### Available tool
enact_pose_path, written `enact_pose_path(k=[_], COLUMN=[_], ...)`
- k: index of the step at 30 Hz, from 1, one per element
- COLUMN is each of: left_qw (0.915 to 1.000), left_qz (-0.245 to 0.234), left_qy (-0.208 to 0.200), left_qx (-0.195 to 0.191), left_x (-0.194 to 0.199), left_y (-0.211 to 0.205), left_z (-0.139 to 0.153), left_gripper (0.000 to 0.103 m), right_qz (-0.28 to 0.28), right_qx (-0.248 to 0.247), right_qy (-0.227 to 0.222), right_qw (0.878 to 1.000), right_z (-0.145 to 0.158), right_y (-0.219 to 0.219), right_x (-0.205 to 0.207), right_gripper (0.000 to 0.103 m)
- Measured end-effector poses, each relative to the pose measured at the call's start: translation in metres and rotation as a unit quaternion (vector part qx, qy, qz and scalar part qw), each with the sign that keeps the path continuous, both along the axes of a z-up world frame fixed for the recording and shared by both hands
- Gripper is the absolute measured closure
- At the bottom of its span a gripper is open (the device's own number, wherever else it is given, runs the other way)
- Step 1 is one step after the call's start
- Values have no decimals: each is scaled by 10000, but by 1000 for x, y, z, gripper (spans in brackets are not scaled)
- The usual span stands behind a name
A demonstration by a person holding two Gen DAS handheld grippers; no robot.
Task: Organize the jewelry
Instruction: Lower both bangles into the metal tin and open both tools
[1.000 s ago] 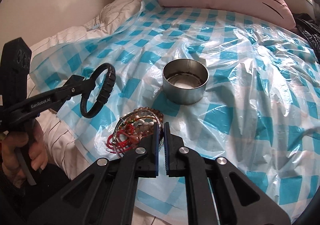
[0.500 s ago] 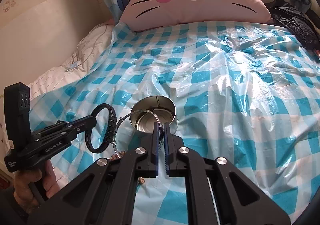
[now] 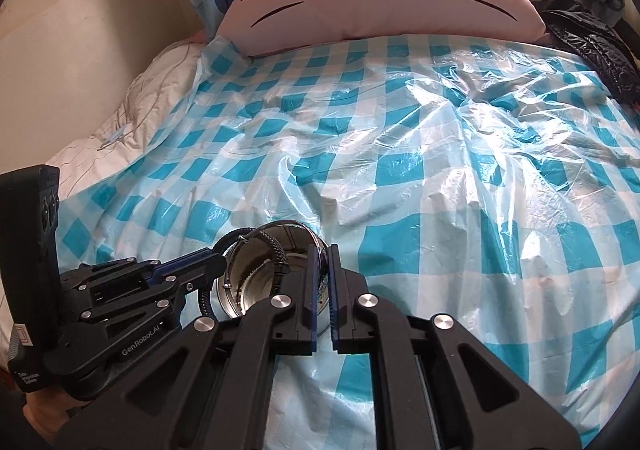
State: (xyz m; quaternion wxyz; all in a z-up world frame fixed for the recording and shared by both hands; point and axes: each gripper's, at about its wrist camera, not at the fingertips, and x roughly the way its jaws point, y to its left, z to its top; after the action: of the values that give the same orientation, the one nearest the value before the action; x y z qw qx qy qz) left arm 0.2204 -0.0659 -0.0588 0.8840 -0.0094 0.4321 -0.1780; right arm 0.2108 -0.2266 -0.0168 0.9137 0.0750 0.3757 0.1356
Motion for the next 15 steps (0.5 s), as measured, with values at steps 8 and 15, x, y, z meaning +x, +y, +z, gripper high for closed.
enact_pose_path(k=[8,15], left_qw=[10000,9997], left_qz=[23,230], left_qy=[46,10], left_qx=[66,-58], left_x=[10,11], left_y=[-2,12], left_z=[-8,-3], left_gripper=[93,93], right_qz=[74,258], right_qx=[-127,-166], right_qy=[147,372], right_qw=[9998,9988], right_z=[-15,-27], right_y=[10,26], right_x=[16,28], right_gripper=[98,98])
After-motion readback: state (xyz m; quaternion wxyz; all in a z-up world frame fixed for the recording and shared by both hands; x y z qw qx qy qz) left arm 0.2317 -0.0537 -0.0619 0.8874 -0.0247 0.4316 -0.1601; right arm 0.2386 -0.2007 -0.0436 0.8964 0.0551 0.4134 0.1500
